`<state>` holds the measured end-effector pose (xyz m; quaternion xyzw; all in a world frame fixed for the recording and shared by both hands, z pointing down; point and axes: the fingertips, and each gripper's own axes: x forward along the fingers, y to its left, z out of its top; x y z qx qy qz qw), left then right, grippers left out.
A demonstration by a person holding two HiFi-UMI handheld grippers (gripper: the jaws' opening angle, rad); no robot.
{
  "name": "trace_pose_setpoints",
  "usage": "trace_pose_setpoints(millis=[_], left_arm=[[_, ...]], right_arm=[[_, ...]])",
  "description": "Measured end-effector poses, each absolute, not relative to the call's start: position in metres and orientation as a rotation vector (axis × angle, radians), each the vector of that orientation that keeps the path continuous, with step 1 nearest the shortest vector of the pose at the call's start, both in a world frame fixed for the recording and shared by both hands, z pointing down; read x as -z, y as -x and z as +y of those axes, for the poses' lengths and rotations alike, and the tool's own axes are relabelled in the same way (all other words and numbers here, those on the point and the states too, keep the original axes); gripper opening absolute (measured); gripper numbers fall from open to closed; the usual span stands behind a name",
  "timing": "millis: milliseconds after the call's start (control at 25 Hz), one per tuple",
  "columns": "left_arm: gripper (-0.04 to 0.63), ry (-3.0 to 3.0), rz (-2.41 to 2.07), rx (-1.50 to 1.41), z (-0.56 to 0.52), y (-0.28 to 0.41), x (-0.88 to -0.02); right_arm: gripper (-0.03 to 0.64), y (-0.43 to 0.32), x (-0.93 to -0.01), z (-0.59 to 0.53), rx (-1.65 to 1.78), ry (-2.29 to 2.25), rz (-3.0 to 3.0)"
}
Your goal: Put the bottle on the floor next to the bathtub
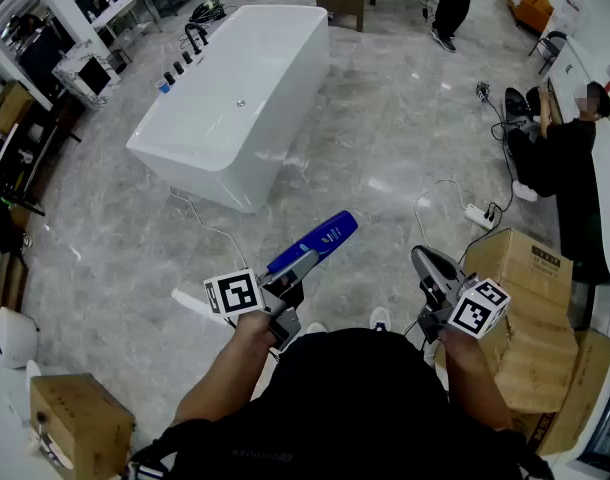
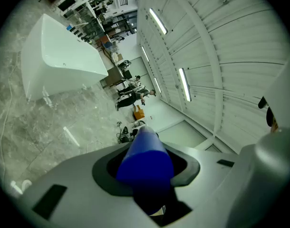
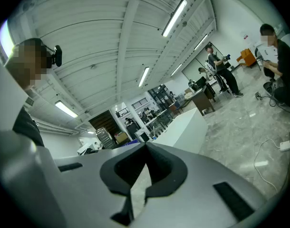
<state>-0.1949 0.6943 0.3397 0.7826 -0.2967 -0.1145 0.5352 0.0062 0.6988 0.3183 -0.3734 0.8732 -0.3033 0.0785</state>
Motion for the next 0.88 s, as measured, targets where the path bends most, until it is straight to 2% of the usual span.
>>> trace_pose_setpoints(millis=[880], left_arm=[[0.16,-1.879,-0.695,0.228,0.706,0.248,-0.354]], right_arm=[[0.038,0.058,-0.324,0.732,0.847,1.161,2.729]])
